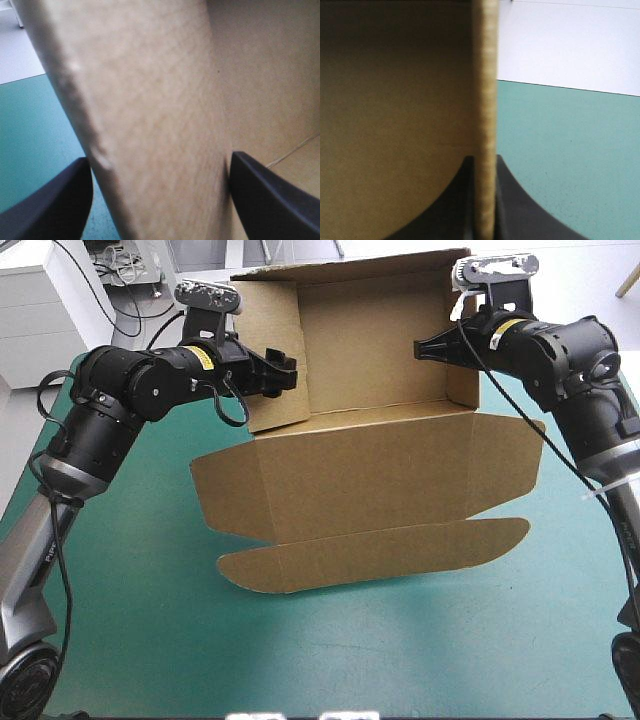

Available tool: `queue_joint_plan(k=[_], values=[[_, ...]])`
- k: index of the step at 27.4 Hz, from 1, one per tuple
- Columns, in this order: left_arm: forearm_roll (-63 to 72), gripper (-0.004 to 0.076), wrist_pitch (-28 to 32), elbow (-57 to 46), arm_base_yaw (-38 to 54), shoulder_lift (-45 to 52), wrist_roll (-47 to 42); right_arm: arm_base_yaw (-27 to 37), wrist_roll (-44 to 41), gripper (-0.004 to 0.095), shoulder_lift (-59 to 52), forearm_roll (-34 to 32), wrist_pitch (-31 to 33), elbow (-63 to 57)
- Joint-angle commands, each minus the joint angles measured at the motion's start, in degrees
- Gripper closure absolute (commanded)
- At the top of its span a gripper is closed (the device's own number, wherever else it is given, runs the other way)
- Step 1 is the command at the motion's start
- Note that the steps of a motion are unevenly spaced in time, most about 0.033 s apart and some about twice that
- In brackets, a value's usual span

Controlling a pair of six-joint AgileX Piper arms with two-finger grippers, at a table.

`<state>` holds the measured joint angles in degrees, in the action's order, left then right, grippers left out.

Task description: Fold the box

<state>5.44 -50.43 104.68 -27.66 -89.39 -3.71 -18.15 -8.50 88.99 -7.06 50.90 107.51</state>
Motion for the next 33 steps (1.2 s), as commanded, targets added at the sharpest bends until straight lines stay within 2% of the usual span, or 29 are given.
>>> queue_joint_plan(k=[1, 13, 16, 18, 23, 30, 33], values=[[-0.1, 0.0216, 3.2, 2.2, -0.4, 2.2, -2.4, -0.2, -1.1, 0.0922, -2.4, -0.9, -5.6, 1.6], [2.3, 0.0348, 3.1, 2.2, -0.4, 2.6, -2.4, -0.1, -2.4, 0.0922, -2.4, -3.7, -6.2, 1.6], [3.0, 0.0456, 3.1, 2.2, -0.4, 2.7, -2.4, -0.1, -2.6, 0.0923, -2.4, -3.6, -6.2, 1.6], [3.9, 0.0561, 3.4, 2.2, -0.4, 2.7, -2.4, -0.1, -2.6, 0.0923, -2.4, -3.4, -6.0, 1.6], [5.5, 0.0727, 4.9, 2.2, -0.4, 2.6, -1.5, -0.1, -2.6, 0.0923, -2.4, -3.4, -5.5, 1.6], [5.0, 0.0731, 3.3, 2.1, -0.4, 2.6, 0.7, -0.1, -1.3, 0.0924, -2.4, -2.9, -2.4, 1.6], [2.4, 0.0731, 1.3, 1.7, -0.4, 2.4, 0.9, -0.1, 0.9, 0.0924, -2.3, -1.4, 2.0, 1.6]])
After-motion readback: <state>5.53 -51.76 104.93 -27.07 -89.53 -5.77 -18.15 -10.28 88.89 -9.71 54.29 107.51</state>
